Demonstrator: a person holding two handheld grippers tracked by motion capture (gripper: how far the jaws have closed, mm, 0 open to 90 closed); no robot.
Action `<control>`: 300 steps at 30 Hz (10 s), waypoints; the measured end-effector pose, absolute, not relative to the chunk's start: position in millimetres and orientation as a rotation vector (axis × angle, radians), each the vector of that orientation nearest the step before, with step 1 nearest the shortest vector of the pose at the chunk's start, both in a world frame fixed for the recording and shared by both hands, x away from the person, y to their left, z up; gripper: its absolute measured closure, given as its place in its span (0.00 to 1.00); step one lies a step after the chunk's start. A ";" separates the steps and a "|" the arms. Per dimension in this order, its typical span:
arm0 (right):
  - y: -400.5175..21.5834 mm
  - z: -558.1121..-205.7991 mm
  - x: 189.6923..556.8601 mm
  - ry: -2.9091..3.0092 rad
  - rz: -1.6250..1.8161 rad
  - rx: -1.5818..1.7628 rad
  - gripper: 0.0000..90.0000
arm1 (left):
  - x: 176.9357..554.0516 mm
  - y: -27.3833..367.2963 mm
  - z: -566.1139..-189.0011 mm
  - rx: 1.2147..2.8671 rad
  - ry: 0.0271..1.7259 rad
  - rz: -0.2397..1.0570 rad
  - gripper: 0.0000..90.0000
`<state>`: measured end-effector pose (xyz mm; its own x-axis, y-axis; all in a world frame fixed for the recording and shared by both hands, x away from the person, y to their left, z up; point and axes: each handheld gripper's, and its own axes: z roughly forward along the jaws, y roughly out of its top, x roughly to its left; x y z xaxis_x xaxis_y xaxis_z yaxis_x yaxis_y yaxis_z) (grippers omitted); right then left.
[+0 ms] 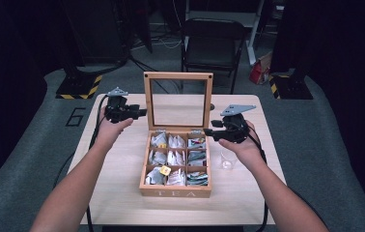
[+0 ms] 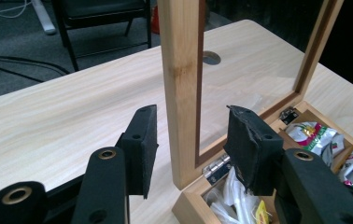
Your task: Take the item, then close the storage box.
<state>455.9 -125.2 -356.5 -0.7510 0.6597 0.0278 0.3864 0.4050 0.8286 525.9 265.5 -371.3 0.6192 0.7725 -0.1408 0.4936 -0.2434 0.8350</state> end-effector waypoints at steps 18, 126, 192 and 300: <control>-94.7 -377.1 436.1 2.456 1.263 0.807 0.57 | 504.3 265.1 -374.7 1.918 0.952 0.353 0.57; 21.1 -437.2 417.9 2.772 1.224 0.505 1.00 | 468.6 279.3 -386.6 1.909 0.931 0.334 0.57; 9.6 -394.5 416.0 2.778 1.324 0.424 1.00 | 467.3 282.1 -379.5 1.905 0.933 0.356 0.57; -183.4 -351.3 434.1 2.387 1.201 0.913 1.00 | 468.2 283.0 -370.0 1.903 0.940 0.384 0.57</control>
